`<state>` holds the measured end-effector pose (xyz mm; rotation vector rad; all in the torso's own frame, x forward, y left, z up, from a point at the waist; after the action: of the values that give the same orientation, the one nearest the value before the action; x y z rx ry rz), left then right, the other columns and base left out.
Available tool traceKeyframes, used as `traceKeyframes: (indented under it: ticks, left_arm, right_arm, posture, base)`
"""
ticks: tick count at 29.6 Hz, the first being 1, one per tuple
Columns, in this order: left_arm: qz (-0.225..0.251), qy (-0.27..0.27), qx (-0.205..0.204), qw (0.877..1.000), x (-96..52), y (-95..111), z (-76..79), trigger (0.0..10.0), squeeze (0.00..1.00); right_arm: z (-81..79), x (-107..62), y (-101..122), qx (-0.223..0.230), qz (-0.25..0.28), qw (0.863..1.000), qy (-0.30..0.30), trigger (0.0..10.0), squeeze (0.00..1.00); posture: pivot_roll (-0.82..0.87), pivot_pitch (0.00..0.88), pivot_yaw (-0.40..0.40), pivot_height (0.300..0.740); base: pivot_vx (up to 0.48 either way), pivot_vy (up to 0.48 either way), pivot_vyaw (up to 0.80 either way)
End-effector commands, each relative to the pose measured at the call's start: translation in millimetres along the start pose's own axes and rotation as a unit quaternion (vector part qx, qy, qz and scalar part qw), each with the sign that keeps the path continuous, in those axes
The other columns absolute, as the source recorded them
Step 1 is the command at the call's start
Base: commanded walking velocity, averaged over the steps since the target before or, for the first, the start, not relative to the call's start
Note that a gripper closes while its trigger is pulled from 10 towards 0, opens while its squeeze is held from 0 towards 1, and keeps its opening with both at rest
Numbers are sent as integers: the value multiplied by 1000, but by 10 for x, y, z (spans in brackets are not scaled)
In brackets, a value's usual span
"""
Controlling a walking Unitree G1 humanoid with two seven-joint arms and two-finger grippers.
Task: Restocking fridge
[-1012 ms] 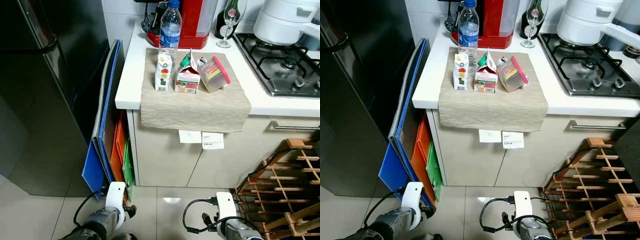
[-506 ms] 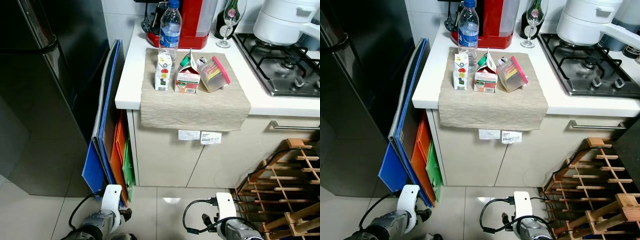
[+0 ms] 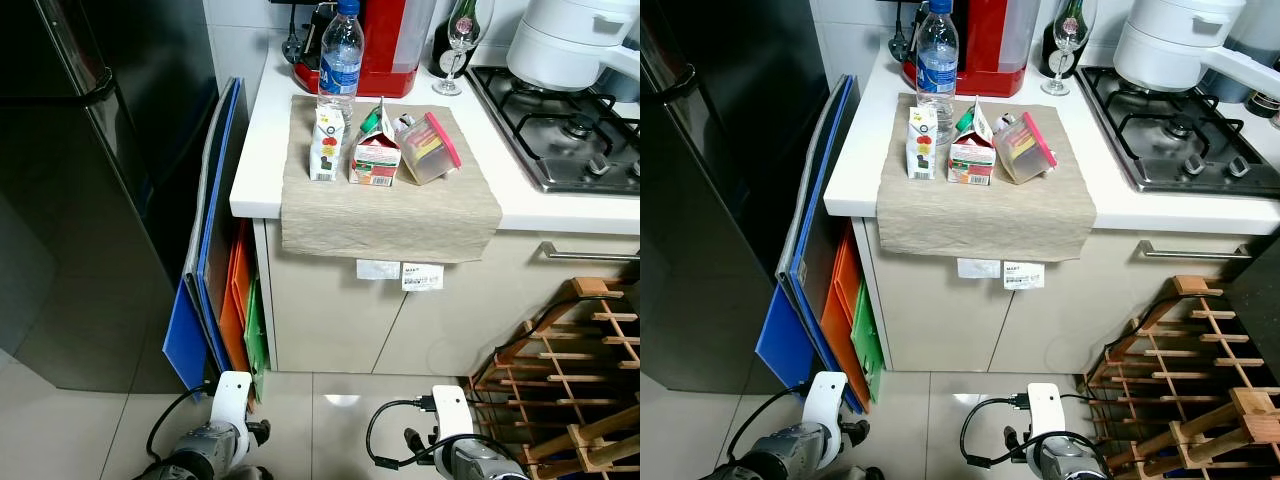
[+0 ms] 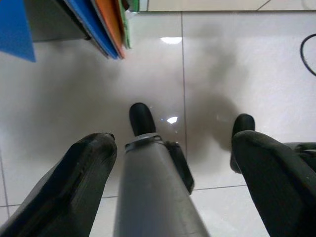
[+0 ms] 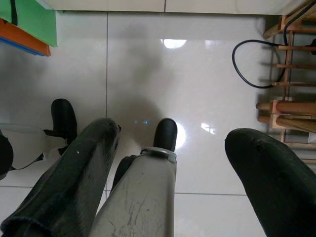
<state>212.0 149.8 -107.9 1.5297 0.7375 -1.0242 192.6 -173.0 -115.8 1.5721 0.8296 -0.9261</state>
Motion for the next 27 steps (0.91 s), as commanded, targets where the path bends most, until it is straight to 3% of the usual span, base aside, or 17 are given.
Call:
traceKeyframes:
  ticks: [1, 8, 15, 27]
  left_arm:
    - [9, -3, -3, 1000, 0, 96, 18, 10000, 0]
    - [14, -2, -1, 1000, -9, 172, -33, 10000, 0]
    - [8, 5, -1, 1000, -23, 71, -161, 10000, 0]
    - [2, 4, -1, 1000, -20, -7, -150, 10000, 0]
  right_arm:
    - [23, -2, 42, -3, 3, 1000, -2, 10000, 0]
    - [27, -3, 51, -4, 3, 1000, -3, 10000, 0]
    - [26, -2, 54, -3, 3, 1000, -3, 10000, 0]
    - [23, -2, 52, -1, 2, 1000, -3, 10000, 0]
  posture:
    - [-32, 0, -18, 740]
    - [-30, 0, -19, 740]
    - [-31, 0, -18, 740]
    - [-31, 0, -18, 740]
  base:
    - [0, 0, 0]
    - [0, 0, 0]
    - [0, 0, 0]
    - [0, 0, 0]
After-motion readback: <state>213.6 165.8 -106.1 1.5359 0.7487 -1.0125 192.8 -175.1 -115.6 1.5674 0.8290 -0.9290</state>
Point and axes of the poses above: a point about 5 cm out from each wrist's last joint towards the gripper, its own x axis pointing out of the wrist towards the gripper, its own y axis along the axis of the wrist's last joint, z = x × y, the point moved 3 cm from there along x, pointing out of the wrist towards the gripper, and after that the axes turned 10 degrees about x, right-handed, at the moved point
